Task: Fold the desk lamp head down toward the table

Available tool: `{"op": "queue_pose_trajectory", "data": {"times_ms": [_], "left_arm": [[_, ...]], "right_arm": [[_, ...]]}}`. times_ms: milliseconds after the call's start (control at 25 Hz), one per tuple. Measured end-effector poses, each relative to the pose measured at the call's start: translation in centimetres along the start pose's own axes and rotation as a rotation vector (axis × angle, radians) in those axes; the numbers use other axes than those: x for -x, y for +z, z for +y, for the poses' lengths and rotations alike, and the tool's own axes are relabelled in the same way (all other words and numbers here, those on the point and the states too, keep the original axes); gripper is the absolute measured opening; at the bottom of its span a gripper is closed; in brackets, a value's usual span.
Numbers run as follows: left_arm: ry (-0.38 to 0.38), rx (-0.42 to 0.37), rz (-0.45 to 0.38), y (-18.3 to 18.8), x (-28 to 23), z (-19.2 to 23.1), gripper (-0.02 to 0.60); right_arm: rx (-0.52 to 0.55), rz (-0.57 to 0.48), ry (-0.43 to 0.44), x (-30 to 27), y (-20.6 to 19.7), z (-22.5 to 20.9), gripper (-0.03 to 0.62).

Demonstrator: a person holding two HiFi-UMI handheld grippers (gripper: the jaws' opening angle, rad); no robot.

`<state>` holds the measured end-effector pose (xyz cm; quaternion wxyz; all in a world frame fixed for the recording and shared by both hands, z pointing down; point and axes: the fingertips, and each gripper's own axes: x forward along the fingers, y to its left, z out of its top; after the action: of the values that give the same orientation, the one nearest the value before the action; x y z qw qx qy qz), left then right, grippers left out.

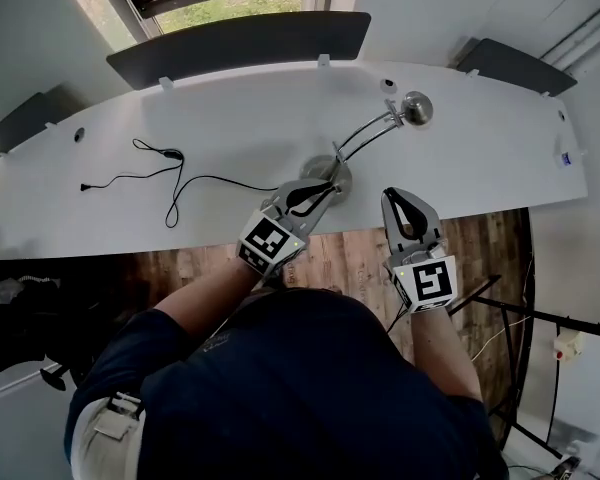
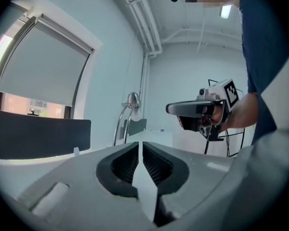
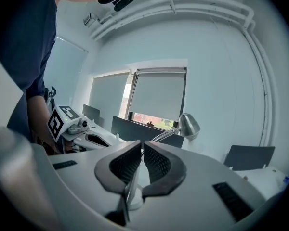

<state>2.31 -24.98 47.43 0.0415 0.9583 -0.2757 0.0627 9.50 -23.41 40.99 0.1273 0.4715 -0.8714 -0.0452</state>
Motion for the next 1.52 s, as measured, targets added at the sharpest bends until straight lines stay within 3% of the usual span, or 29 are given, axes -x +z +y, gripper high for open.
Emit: {"op": "queue_pose_trajectory", "data": {"times_ms": [120,280,640,920,1120,1240,1360,1520], "left_arm": [[-0.004,-0.009,0.033,-1.7,-1.1,1.3,0.051],[0.002,-0.015,0.07,-3.7,-2.6,2.8,0.105],[0.005,-0.026,0.107,-6.5,-5.7,4.9,0.169],[-0.001,-0.05,0.11,-7.0,-7.2,5.5,0.172],[-0.01,-0.02,0.101,-6.4,-8.0,5.2,0.172],[-0.016,-0.042,0.098,-6.3,-8.6,5.2,0.172],[-0.014,-0.052,0.108,-6.5,-9.0,5.2,0.17],[0.004,-0.068,0.117,-6.8,-9.3,5.5,0.127]], "right_arm": [[0.069,0.036,-0.013,-1.2,-0.6,-0.8,0.025],[0.19,0.103,-0.048,-2.5,-0.9,-2.2,0.101],[0.546,0.216,-0.104,-4.3,-0.1,-5.4,0.138],[0.925,0.327,-0.128,-6.3,0.7,-7.4,0.146],[1.118,0.375,-0.118,-8.0,0.6,-7.5,0.147],[1.254,0.405,-0.121,-8.7,0.3,-7.6,0.146],[1.331,0.423,-0.122,-9.1,-0.1,-7.6,0.146],[1.357,0.427,-0.143,-9.4,-0.2,-7.9,0.111]]}}
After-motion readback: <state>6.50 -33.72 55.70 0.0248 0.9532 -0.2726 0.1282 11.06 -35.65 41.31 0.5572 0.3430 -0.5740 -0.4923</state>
